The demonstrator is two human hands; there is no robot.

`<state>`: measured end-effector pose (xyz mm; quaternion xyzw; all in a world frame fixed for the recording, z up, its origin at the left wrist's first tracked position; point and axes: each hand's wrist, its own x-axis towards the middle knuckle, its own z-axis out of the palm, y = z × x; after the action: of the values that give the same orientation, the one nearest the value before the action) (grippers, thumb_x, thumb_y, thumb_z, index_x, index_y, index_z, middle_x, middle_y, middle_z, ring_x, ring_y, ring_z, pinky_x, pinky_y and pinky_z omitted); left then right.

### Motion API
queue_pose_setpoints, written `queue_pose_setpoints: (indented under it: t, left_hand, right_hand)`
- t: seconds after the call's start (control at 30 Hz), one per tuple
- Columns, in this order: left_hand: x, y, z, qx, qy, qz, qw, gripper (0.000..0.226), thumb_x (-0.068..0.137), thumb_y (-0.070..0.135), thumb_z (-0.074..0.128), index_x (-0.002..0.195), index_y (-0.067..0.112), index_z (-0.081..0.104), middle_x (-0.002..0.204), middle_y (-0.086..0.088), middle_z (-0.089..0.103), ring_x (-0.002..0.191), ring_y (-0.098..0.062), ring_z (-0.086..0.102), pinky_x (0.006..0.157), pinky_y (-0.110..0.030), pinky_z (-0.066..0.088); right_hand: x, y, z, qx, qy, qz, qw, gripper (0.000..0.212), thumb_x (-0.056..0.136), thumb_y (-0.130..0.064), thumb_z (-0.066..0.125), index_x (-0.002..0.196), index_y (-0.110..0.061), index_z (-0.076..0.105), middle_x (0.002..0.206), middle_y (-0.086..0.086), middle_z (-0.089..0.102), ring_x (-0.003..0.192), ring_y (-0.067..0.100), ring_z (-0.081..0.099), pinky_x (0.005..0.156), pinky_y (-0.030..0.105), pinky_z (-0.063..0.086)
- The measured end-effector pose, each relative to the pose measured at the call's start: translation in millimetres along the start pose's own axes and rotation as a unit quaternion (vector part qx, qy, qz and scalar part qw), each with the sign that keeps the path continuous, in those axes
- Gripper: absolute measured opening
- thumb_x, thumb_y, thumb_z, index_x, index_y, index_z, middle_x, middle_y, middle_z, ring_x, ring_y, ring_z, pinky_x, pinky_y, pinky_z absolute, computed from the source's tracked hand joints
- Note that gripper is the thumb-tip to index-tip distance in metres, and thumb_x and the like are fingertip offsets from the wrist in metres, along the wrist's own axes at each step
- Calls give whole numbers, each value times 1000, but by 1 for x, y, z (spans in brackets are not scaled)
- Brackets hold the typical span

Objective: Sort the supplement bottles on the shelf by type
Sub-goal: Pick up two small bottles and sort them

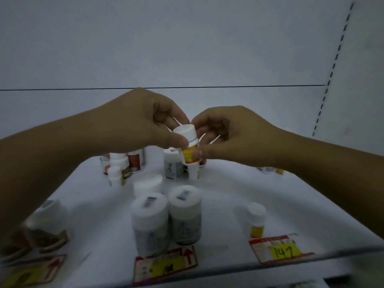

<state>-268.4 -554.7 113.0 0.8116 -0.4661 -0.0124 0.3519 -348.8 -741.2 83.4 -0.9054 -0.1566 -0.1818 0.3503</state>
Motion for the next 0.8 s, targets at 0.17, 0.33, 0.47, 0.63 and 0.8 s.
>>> queue_pose_setpoints:
  t: [0.17,0.33,0.47,0.63,0.8]
  left_hand:
    - [27,52,70,3,-6,-5,1000,41,53,33,80,91,28,67,80,11,76,70,-10,72,77,-32,58]
    - [24,55,124,118,-106,-56,986,48,57,45,76,102,37,60,90,20,69,79,4,66,76,-24,56]
    - [17,41,159,220,-141,-69,963,45,69,42,74,112,39,58,104,23,59,92,5,58,79,-18,52]
    - [15,35,173,215,-90,-73,970,30,70,31,77,97,37,65,91,22,63,83,6,61,71,-13,50]
    - [11,40,173,214,-75,-65,972,38,69,38,76,105,38,63,106,17,61,94,0,58,84,-25,52]
  right_hand:
    - [-59,35,-50,-12,8,38,999,40,62,-26,81,94,-33,59,84,-12,68,70,2,67,64,16,55]
    - [-97,72,-60,-86,-60,89,990,35,64,-33,79,88,-41,56,86,-18,63,73,1,62,65,16,50]
    - [-109,93,-44,-93,-133,106,981,37,63,-36,80,85,-40,52,87,-19,59,78,0,57,71,19,47]
    - [-113,111,-29,-84,-160,105,978,37,64,-34,80,84,-41,50,84,-20,56,76,-1,56,68,17,45]
    - [-120,121,-23,-89,-177,97,975,41,67,-36,78,101,-35,54,97,-16,61,82,2,59,74,22,51]
